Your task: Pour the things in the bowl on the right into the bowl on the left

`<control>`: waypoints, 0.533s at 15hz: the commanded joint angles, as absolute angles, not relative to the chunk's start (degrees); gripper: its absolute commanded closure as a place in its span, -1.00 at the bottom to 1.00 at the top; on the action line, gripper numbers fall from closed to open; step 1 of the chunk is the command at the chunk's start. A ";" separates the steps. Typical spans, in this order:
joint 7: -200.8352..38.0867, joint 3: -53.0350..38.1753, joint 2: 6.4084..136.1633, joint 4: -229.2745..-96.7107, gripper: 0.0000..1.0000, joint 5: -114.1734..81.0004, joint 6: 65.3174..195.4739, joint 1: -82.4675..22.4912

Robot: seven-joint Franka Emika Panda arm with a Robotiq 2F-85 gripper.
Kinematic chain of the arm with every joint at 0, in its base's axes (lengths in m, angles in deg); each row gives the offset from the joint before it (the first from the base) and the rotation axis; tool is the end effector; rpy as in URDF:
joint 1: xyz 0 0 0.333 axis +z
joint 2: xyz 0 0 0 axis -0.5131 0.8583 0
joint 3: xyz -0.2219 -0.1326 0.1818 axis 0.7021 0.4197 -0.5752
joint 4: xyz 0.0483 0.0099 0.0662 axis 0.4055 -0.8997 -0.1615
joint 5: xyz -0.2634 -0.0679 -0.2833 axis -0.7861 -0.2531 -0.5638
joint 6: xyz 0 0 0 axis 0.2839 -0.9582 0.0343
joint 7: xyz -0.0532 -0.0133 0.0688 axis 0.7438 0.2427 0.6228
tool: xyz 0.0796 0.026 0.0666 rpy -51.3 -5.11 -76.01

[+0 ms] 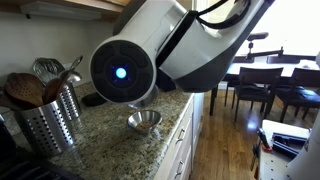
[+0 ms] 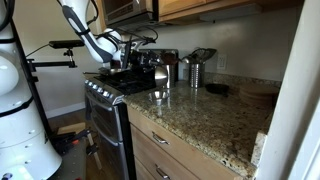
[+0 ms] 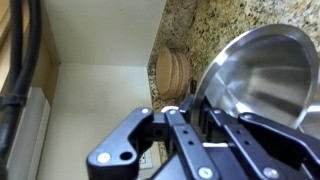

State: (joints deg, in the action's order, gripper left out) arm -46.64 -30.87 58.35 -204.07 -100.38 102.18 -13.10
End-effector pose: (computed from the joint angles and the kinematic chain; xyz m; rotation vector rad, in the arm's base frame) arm 0.4439 0.2395 0.3319 1.6761 0.8185 0.4948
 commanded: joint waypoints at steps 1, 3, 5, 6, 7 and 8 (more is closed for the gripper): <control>-46.09 -29.90 57.55 -204.83 0.97 -99.29 102.16 -13.56; -46.38 -28.61 56.99 -204.29 0.97 -98.04 102.16 -14.64; -46.45 -27.16 56.49 -203.82 0.97 -97.33 102.00 -15.83; -46.61 -26.29 56.18 -203.50 0.97 -96.97 102.08 -16.57; -46.93 -25.39 55.70 -203.17 0.97 -96.06 102.60 -17.43; -46.99 -24.71 55.54 -202.79 0.97 -95.45 102.53 -17.99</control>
State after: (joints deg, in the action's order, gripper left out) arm -46.65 -26.37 58.07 -202.88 -97.58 102.22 -16.25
